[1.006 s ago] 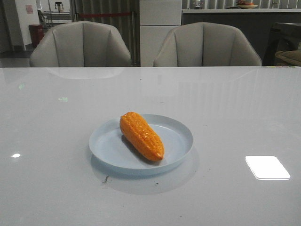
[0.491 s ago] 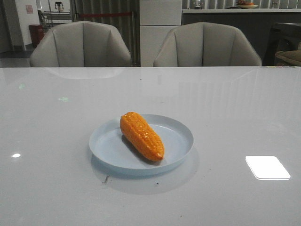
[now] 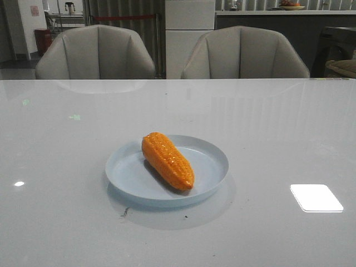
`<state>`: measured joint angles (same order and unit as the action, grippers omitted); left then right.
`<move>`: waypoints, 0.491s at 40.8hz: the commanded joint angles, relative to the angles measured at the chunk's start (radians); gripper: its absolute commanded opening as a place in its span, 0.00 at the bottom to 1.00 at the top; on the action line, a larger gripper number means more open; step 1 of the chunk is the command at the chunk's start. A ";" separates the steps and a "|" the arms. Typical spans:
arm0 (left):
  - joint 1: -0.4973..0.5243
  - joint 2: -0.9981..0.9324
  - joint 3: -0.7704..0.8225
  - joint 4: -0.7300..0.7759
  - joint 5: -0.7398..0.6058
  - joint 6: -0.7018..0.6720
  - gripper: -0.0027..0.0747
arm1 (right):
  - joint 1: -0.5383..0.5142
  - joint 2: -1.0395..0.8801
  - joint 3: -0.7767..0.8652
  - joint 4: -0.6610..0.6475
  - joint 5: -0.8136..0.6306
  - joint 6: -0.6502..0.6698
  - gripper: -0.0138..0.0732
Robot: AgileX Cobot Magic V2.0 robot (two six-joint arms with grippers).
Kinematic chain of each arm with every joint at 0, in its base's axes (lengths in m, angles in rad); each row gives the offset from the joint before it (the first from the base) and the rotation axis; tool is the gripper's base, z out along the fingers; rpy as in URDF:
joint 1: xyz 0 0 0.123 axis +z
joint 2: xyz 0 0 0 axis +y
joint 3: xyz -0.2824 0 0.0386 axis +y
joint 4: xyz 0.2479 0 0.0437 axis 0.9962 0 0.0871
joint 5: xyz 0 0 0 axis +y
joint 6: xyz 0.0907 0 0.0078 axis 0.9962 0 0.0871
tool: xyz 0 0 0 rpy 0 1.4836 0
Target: Place corn on plate with both arms
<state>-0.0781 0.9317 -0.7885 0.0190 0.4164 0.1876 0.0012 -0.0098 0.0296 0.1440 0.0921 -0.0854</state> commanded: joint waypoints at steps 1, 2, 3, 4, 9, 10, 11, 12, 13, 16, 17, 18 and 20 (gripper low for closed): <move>0.002 -0.012 -0.035 -0.006 -0.077 -0.010 0.37 | -0.006 -0.023 -0.022 -0.007 -0.076 -0.002 0.22; 0.002 -0.012 -0.030 -0.006 -0.080 -0.010 0.37 | -0.006 -0.023 -0.022 -0.007 -0.076 -0.002 0.22; 0.002 -0.012 -0.029 -0.006 -0.080 -0.010 0.37 | -0.006 -0.023 -0.022 -0.007 -0.076 -0.002 0.22; 0.002 -0.012 -0.025 -0.006 -0.080 -0.010 0.37 | -0.006 -0.023 -0.022 -0.007 -0.076 -0.002 0.22; -0.005 -0.029 0.018 0.010 -0.084 -0.010 0.36 | -0.006 -0.023 -0.022 -0.007 -0.076 -0.002 0.22; -0.005 -0.042 0.027 0.022 -0.092 -0.010 0.36 | -0.006 -0.023 -0.022 -0.007 -0.076 -0.002 0.22; -0.005 -0.062 0.041 0.022 -0.095 -0.010 0.36 | -0.006 -0.023 -0.022 -0.007 -0.076 -0.002 0.22; -0.005 -0.085 0.053 0.022 -0.097 -0.010 0.36 | -0.006 -0.023 -0.022 -0.007 -0.076 -0.002 0.22; -0.005 -0.105 0.071 0.022 -0.103 -0.010 0.36 | -0.006 -0.023 -0.022 -0.007 -0.076 -0.002 0.22; -0.005 -0.186 0.128 0.022 -0.145 -0.010 0.36 | -0.006 -0.023 -0.022 -0.007 -0.076 -0.002 0.22; -0.005 -0.210 0.144 0.022 -0.167 -0.010 0.34 | -0.006 -0.023 -0.022 -0.007 -0.076 -0.002 0.22; -0.005 -0.234 0.161 0.022 -0.185 -0.010 0.33 | -0.006 -0.023 -0.022 -0.007 -0.076 -0.002 0.22; -0.005 -0.295 0.204 0.022 -0.231 -0.010 0.29 | -0.006 -0.023 -0.022 -0.007 -0.076 -0.002 0.22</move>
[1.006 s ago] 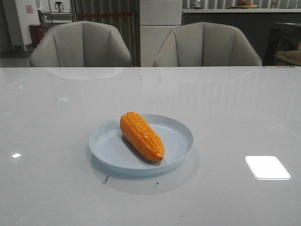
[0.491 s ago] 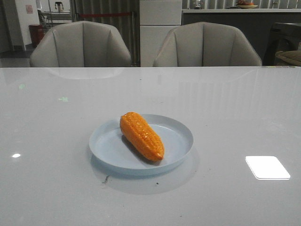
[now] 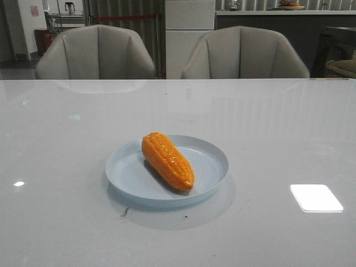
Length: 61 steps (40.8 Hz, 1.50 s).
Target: Place corn on plate with both arms
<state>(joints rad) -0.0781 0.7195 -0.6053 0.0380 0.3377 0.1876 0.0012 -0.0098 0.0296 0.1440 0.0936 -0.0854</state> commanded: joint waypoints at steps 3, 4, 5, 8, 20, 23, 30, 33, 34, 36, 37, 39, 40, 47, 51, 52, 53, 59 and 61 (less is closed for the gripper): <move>-0.005 -0.184 0.089 0.003 -0.211 -0.010 0.24 | -0.006 -0.023 -0.022 -0.007 -0.077 -0.002 0.22; -0.005 -0.222 0.113 0.003 -0.228 -0.010 0.22 | -0.006 -0.023 -0.022 -0.007 -0.077 -0.002 0.22; -0.005 -0.251 0.131 0.001 -0.242 -0.010 0.21 | -0.006 -0.023 -0.022 -0.007 -0.077 -0.002 0.22; -0.005 -0.353 0.197 -0.001 -0.271 -0.010 0.17 | -0.006 -0.023 -0.022 -0.007 -0.077 -0.002 0.22; -0.005 -0.721 0.428 -0.038 -0.338 -0.010 0.15 | -0.006 -0.023 -0.022 -0.007 -0.077 -0.002 0.22; -0.005 -0.743 0.476 -0.071 -0.391 -0.010 0.15 | -0.006 -0.023 -0.022 -0.007 -0.077 -0.002 0.22; -0.001 -0.729 0.584 -0.103 -0.480 -0.010 0.15 | -0.006 -0.023 -0.022 -0.007 -0.077 -0.002 0.22; -0.001 -0.729 0.630 -0.103 -0.499 -0.010 0.15 | -0.006 -0.023 -0.022 -0.007 -0.077 -0.002 0.22; -0.001 -0.729 0.641 -0.103 -0.501 -0.010 0.15 | -0.006 -0.023 -0.022 -0.007 -0.077 -0.002 0.22; -0.001 -0.729 0.651 -0.103 -0.463 -0.010 0.15 | -0.006 -0.023 -0.022 -0.007 -0.077 -0.002 0.22; -0.001 -0.729 0.648 -0.101 -0.432 -0.010 0.15 | -0.006 -0.023 -0.022 -0.007 -0.077 -0.002 0.22; -0.001 -0.729 0.648 -0.101 -0.402 -0.010 0.15 | -0.006 -0.023 -0.022 -0.007 -0.077 -0.002 0.22; 0.000 -0.729 0.648 -0.101 -0.387 -0.010 0.15 | -0.006 -0.023 -0.022 -0.007 -0.077 -0.002 0.22; 0.018 -0.729 0.648 -0.101 -0.365 -0.010 0.15 | -0.006 -0.023 -0.022 -0.007 -0.077 -0.002 0.22; 0.022 -0.729 0.648 -0.101 -0.365 -0.010 0.15 | -0.006 -0.023 -0.022 -0.007 -0.077 -0.002 0.22; 0.022 -0.729 0.648 -0.101 -0.365 -0.010 0.15 | -0.006 -0.023 -0.022 -0.007 -0.077 -0.002 0.22; 0.022 -0.729 0.648 -0.101 -0.365 -0.010 0.15 | -0.006 -0.023 -0.022 -0.007 -0.077 -0.002 0.22; 0.022 -0.729 0.648 -0.101 -0.365 -0.010 0.15 | -0.006 -0.023 -0.022 -0.007 -0.077 -0.002 0.22; 0.022 -0.729 0.648 -0.101 -0.365 -0.010 0.15 | -0.006 -0.023 -0.022 -0.007 -0.077 -0.002 0.22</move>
